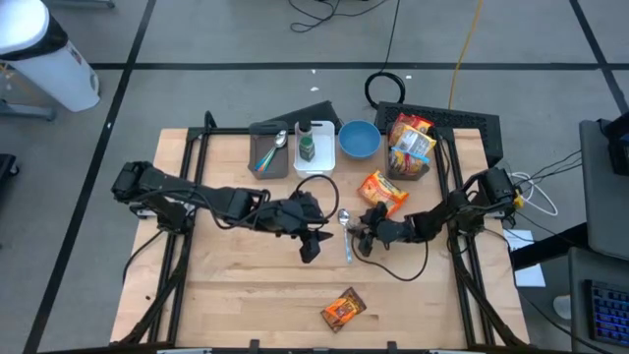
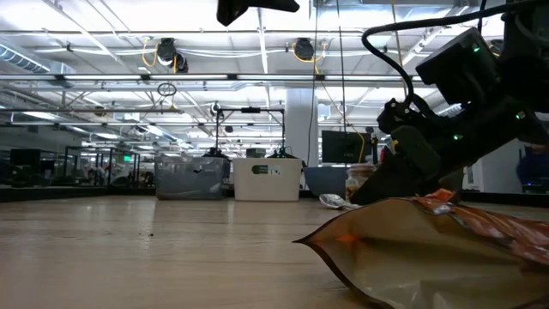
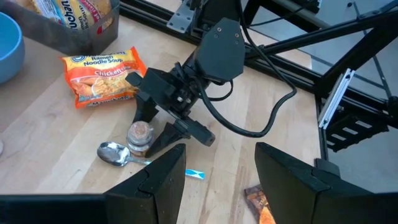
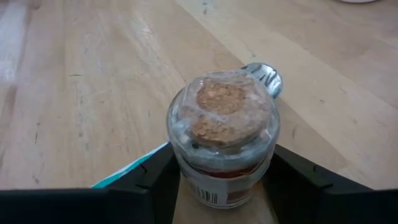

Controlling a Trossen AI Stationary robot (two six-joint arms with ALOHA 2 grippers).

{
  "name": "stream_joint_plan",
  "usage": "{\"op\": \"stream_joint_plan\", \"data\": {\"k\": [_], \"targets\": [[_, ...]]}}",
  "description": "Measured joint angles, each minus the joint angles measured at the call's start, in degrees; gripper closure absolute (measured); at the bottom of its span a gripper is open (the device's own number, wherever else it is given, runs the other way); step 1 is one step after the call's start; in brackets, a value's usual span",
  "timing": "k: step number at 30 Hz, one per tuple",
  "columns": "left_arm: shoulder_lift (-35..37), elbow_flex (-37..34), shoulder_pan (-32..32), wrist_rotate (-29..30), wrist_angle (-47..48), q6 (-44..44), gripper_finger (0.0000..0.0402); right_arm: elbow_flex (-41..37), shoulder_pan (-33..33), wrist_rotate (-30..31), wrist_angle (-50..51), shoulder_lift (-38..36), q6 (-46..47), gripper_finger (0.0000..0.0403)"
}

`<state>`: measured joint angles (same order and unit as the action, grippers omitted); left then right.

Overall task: Pick & Place Food Item
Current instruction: Put the brown seasoning bottle into the white bin

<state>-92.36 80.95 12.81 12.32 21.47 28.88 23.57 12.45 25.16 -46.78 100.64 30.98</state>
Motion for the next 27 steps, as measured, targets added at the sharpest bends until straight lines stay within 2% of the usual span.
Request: {"op": "stream_joint_plan", "data": {"k": [6, 9, 11, 20, 23, 27], "targets": [[0.0, 0.0, -1.1, -0.6, 0.0, -0.1, 0.0202, 0.0, 0.0, -3.1, -0.3, -0.3, 1.2, 0.0217], [0.0, 0.0, -1.9, -2.0, 0.0, -0.2, 0.0202, -0.1, -0.1, -7.3, -0.2, -2.1, 1.4, 0.0213], [0.0, 0.0, -2.6, -3.2, 0.0, -0.3, 0.0202, -0.2, 0.1, -10.0, 0.3, -4.2, 1.0, 0.0217], [0.0, 0.0, -5.5, -7.7, -0.5, -1.2, 0.0202, -0.2, 0.1, -15.1, 4.2, -17.1, -1.1, 0.0218], [0.0, 0.0, -6.7, -11.6, -0.6, 2.4, 0.0202, -0.2, 0.4, -15.0, 6.5, -22.0, -0.2, 0.0218], [0.0, 0.0, -8.6, -16.8, -1.1, 11.3, 0.0202, 2.1, 0.4, -15.0, 12.2, -29.3, -1.6, 0.0218]]}}
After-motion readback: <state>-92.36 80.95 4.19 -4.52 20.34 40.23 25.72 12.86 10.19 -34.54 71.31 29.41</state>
